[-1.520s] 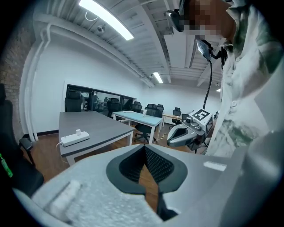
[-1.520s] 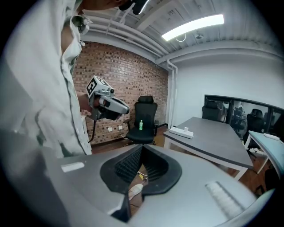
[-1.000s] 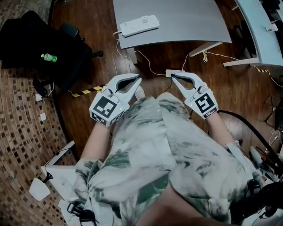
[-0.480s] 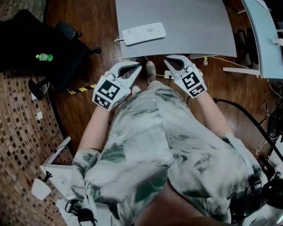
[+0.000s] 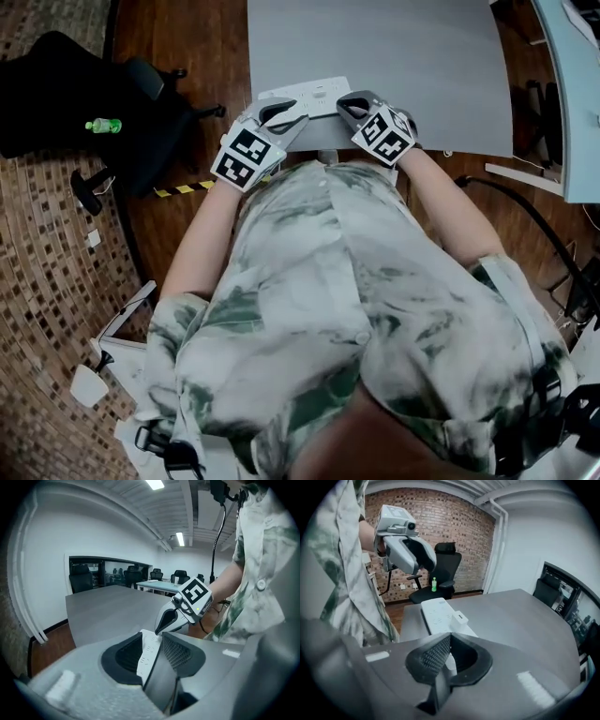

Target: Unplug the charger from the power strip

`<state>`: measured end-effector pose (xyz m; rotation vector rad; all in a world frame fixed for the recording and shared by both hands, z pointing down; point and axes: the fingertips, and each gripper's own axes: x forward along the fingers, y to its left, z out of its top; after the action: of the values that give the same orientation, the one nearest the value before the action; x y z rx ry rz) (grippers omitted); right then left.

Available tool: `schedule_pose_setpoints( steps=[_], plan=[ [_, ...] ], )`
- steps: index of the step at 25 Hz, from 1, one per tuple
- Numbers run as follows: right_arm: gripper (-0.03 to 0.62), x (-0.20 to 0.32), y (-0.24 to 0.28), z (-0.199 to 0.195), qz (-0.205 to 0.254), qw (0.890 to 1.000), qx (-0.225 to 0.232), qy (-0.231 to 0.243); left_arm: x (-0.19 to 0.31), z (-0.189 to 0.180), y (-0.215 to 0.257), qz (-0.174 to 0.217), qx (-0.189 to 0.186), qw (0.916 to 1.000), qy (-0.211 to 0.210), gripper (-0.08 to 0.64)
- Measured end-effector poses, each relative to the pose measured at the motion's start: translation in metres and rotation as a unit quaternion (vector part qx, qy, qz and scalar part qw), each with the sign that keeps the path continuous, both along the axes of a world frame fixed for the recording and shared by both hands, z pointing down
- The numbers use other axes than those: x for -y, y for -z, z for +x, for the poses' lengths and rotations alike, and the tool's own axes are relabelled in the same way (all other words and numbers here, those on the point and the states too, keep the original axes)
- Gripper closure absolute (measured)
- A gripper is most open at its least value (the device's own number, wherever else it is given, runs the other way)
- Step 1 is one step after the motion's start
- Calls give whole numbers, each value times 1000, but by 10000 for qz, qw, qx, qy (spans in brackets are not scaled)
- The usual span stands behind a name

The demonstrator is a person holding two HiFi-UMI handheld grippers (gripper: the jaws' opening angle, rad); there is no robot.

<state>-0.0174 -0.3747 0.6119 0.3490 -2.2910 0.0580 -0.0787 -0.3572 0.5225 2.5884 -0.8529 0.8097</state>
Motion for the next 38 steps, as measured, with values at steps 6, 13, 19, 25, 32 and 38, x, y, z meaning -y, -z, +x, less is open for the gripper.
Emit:
schedule_pose_setpoints(
  steps=[6, 13, 19, 25, 32, 38],
  plan=[
    [586, 3, -35, -13, -143, 9976, -299, 613, 39, 17, -63, -149, 850, 9953, -437, 399],
    [586, -2, -45, -19, -334, 9948, -282, 915, 48, 33, -109, -536, 1391, 9829, -1086, 397],
    [588, -10, -45, -21, -570, 9934, -497, 863, 43, 39, -121, -574, 1576, 9752, -1445, 448],
    [586, -11, -45, -21, -900, 9908, -702, 734, 40, 40, -120, -543, 1807, 9685, -1628, 454],
    [586, -10, -48, -23, -967, 9891, -943, 584, 39, 39, -119, -559, 1931, 9650, -1681, 456],
    [586, -4, -46, -23, -1008, 9892, -908, 558, 90, 30, -26, 97, 1234, 9871, -1012, 454]
  ],
)
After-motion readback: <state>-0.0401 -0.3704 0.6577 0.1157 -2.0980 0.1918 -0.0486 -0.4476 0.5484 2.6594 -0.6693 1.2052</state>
